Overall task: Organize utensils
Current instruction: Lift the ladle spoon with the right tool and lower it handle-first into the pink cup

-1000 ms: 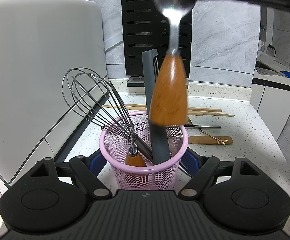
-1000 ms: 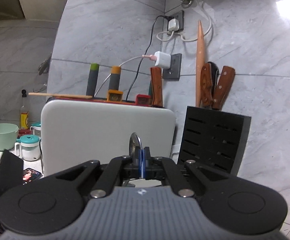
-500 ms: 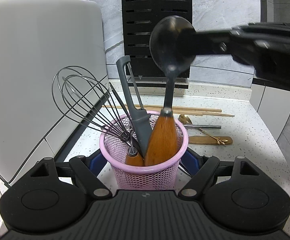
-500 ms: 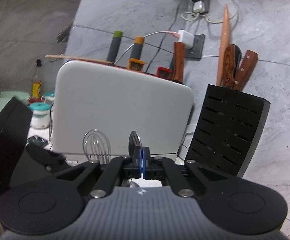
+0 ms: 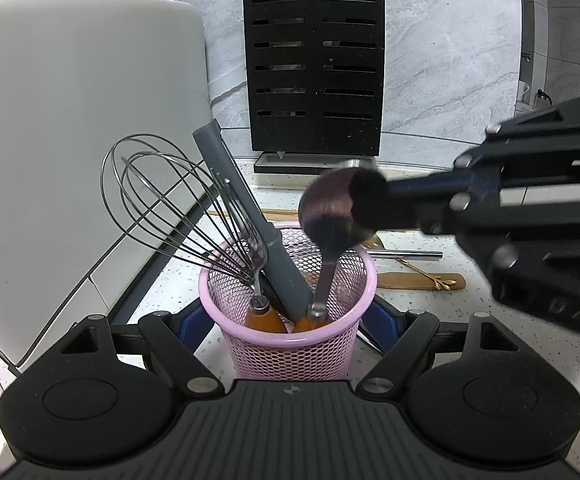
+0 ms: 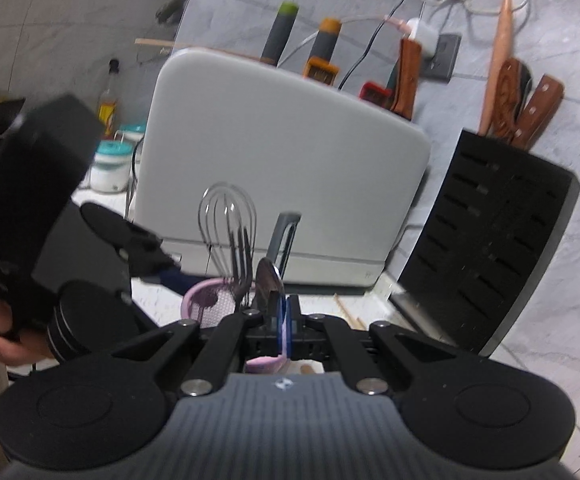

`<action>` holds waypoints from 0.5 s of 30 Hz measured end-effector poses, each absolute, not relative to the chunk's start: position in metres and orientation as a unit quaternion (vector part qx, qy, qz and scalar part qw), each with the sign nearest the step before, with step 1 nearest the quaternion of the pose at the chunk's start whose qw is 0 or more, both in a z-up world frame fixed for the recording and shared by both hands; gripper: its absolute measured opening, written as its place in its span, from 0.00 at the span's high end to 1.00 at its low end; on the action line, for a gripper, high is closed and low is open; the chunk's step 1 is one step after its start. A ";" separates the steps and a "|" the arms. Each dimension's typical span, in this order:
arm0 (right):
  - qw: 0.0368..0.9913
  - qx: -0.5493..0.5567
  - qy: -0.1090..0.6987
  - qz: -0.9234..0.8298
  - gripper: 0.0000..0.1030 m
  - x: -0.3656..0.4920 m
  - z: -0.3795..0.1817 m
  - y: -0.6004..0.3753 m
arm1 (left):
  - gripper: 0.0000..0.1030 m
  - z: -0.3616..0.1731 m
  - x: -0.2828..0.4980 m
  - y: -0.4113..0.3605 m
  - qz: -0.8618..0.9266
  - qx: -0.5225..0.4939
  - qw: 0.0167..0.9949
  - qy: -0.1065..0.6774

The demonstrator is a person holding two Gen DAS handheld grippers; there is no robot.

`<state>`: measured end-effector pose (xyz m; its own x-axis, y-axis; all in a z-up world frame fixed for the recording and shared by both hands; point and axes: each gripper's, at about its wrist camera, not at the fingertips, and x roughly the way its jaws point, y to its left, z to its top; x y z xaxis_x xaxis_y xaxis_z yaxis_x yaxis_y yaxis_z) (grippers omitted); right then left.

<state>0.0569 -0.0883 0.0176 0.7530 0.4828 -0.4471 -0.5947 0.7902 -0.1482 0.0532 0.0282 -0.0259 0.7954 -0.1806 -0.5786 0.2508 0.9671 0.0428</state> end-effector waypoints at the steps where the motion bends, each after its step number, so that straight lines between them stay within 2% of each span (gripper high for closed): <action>1: 0.923 -0.144 0.204 0.291 1.00 0.058 0.016 -0.087 | 0.10 -0.026 0.053 0.028 -0.114 0.059 0.946 0.299; 13: 0.926 -0.104 0.220 0.288 1.00 0.066 0.019 -0.097 | 0.10 -0.026 0.052 0.029 -0.114 0.059 0.946 0.298; 15: 0.926 -0.075 0.226 0.295 0.97 0.069 0.023 -0.105 | 0.10 -0.026 0.052 0.029 -0.114 0.058 0.946 0.298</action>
<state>0.0689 -0.1049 0.0229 0.7243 0.5121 -0.4617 -0.5793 0.8151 -0.0049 0.0524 0.0293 -0.0259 0.7958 -0.1820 -0.5776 0.2511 0.9671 0.0411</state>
